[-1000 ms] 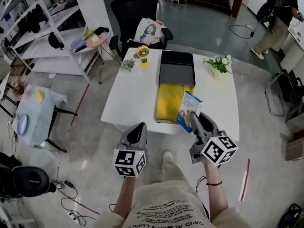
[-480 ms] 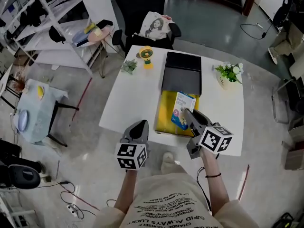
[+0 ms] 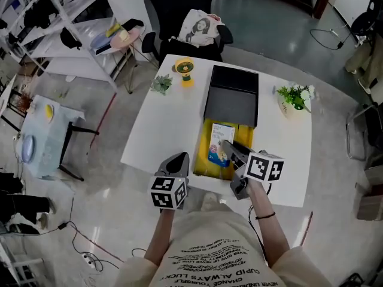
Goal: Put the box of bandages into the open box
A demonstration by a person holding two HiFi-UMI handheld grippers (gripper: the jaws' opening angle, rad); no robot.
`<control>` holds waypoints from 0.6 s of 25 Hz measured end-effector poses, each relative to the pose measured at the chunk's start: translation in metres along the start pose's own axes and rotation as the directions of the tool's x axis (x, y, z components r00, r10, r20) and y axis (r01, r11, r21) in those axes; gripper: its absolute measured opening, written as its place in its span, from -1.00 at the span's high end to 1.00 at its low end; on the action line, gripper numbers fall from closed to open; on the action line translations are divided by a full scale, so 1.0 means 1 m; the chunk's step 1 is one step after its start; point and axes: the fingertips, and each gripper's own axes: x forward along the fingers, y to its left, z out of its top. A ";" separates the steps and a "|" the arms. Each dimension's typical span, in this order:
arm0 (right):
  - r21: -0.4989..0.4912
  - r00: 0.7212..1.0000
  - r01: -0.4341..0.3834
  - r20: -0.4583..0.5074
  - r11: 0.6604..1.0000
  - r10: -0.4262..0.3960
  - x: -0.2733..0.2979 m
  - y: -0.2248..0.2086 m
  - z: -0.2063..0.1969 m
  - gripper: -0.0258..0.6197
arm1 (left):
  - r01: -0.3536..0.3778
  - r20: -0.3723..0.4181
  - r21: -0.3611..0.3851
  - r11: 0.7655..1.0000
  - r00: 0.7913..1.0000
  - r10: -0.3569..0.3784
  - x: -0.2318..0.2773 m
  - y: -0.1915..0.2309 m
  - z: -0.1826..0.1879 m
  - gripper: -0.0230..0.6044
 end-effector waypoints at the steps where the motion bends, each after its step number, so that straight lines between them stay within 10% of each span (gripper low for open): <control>1: 0.012 1.000 0.009 -0.019 1.000 -0.009 0.003 -0.004 -0.002 0.63 | -0.003 -0.011 -0.008 1.000 1.000 0.002 0.003 0.001 -0.004 0.85; 15: 0.281 0.991 0.057 -0.132 0.958 -0.020 0.029 -0.031 -0.016 0.63 | 0.034 -0.095 -0.046 0.998 0.995 -0.038 0.025 0.011 -0.019 0.85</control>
